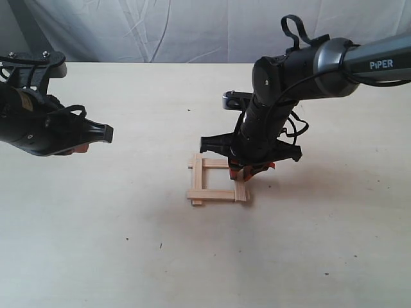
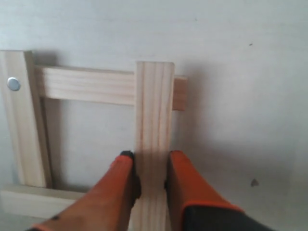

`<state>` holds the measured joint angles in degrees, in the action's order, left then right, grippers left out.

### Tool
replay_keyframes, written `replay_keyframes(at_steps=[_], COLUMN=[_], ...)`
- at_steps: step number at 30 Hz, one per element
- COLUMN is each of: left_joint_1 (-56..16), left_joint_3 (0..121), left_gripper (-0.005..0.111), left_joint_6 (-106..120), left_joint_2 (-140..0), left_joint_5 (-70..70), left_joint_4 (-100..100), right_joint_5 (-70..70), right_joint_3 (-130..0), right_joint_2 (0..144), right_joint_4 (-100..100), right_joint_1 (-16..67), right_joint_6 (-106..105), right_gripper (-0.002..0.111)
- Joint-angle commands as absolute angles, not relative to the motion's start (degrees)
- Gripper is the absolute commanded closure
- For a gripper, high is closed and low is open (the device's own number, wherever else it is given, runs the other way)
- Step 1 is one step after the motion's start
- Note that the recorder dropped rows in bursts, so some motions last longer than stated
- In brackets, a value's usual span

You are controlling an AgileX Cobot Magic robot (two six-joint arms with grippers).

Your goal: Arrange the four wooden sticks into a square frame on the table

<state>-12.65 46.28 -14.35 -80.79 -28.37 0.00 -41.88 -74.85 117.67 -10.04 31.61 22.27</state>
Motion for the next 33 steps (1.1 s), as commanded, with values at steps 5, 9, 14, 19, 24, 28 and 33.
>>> replay_keyframes(at_steps=[5, 9, 14, 19, 24, 28, 33], left_joint_1=[-12.5, -12.5, -12.5, -12.5, -12.5, -12.5, -12.5], left_joint_3=[46.2, 46.2, 46.2, 46.2, 46.2, 46.2, 46.2], left_gripper=[0.107, 0.107, 0.107, 0.107, 0.107, 0.107, 0.107], left_joint_6=[-14.3, -14.2, -14.2, -14.2, -14.2, -14.1, -14.0], left_joint_2=[-80.4, -80.4, -80.4, -80.4, -80.4, -80.4, -80.2], left_joint_5=[-28.2, -28.2, -28.1, -28.1, -28.1, -28.1, -29.2], left_joint_4=[-0.8, -1.1, -1.0, -1.0, -1.0, -0.5, 2.5], right_joint_5=[-41.8, -41.9, -41.8, -41.8, -41.6, -42.5, -45.8], right_joint_3=[-75.3, -75.3, -75.3, -75.3, -75.3, -75.3, -74.0], right_joint_2=[118.0, 119.1, 119.3, 119.3, 117.3, 113.6, 108.1], right_joint_4=[-9.4, -9.6, -9.6, -9.7, -10.0, -10.0, -5.5], right_joint_1=[31.5, 31.5, 31.5, 31.5, 31.5, 31.4, 31.4], right_joint_6=[22.5, 22.5, 22.5, 22.7, 22.8, 23.0, 22.5], right_gripper=[0.098, 0.098, 0.097, 0.069, 0.054, 0.054, 0.061])
